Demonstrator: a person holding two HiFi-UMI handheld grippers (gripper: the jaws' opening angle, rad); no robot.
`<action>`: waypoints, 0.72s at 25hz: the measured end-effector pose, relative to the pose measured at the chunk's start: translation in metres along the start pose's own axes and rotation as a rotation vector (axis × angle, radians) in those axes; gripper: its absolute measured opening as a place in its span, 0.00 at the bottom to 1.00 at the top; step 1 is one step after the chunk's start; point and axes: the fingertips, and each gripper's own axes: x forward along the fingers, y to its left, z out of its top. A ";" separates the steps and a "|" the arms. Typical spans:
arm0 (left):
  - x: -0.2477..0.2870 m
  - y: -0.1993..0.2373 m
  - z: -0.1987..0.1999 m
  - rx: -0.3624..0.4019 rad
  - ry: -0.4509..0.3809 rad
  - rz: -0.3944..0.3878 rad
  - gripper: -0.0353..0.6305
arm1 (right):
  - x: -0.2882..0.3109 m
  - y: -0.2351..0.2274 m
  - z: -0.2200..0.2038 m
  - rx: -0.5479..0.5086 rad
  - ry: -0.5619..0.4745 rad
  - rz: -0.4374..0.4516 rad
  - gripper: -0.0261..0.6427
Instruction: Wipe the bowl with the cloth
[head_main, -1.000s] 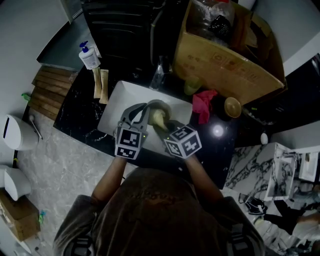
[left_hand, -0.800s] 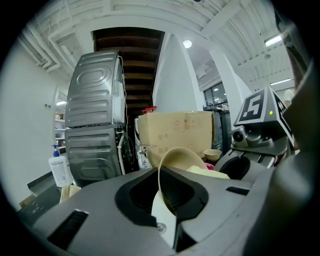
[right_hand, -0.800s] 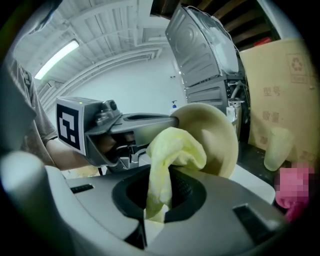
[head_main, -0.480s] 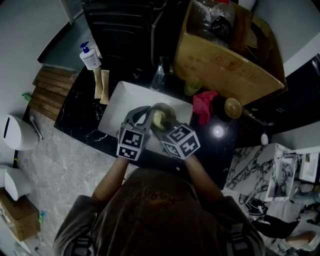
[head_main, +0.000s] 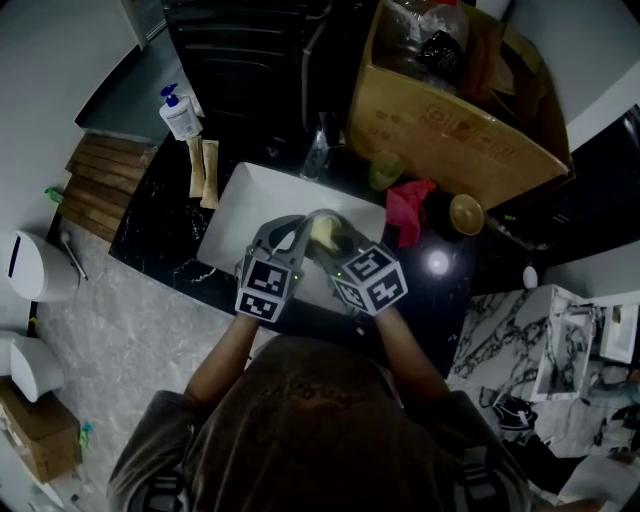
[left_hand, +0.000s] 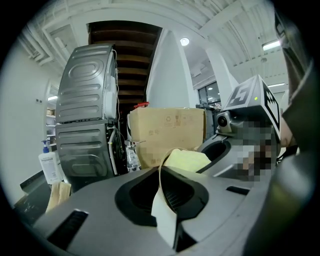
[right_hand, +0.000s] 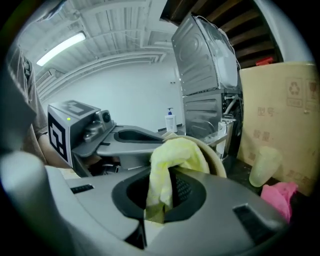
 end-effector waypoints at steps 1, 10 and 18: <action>0.000 -0.001 -0.001 0.000 0.003 -0.001 0.10 | -0.001 -0.003 0.002 0.005 -0.013 -0.013 0.08; -0.001 -0.005 0.001 -0.004 -0.012 0.008 0.10 | -0.014 -0.023 0.019 0.023 -0.110 -0.129 0.08; -0.004 -0.002 0.005 0.001 -0.024 0.030 0.10 | -0.020 -0.039 0.001 0.018 -0.028 -0.255 0.08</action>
